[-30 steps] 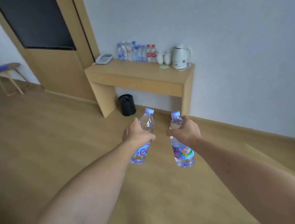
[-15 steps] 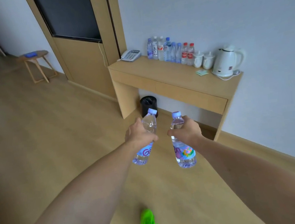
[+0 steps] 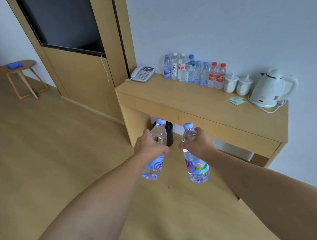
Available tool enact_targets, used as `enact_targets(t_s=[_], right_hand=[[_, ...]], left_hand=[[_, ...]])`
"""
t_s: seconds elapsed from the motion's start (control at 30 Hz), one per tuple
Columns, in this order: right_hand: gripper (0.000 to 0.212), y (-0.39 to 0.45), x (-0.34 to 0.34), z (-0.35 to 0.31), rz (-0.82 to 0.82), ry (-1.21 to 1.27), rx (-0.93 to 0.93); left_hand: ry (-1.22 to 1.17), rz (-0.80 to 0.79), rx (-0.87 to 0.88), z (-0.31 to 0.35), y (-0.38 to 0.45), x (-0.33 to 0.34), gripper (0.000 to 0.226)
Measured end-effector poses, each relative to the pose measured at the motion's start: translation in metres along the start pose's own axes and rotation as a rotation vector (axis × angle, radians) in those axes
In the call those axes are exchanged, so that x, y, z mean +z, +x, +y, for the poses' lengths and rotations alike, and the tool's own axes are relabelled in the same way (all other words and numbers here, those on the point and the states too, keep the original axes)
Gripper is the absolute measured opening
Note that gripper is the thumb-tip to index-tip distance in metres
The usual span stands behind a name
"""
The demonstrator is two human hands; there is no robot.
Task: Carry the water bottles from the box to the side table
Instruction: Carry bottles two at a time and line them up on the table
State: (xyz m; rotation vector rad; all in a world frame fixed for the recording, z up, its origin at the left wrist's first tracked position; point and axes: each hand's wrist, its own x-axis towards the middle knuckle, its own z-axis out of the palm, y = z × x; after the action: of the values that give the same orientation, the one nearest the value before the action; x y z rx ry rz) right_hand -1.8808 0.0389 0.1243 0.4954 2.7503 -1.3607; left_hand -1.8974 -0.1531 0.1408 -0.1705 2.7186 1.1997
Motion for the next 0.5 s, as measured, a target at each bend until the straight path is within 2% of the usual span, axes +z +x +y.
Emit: enact_targets(t_s=[0.27, 0.5], right_hand=[[0.048, 0.168, 0.044, -0.034, -0.03, 0.04, -0.026], [0.047, 0.332, 0.055, -0.093, -0.032, 0.081, -0.017]], left_hand=[[-0.04, -0.044, -0.024, -0.009, 0.165, 0.005, 0.059], [-0.06, -0.046, -0.028, 0.03, 0.334, -0.029, 0.064]])
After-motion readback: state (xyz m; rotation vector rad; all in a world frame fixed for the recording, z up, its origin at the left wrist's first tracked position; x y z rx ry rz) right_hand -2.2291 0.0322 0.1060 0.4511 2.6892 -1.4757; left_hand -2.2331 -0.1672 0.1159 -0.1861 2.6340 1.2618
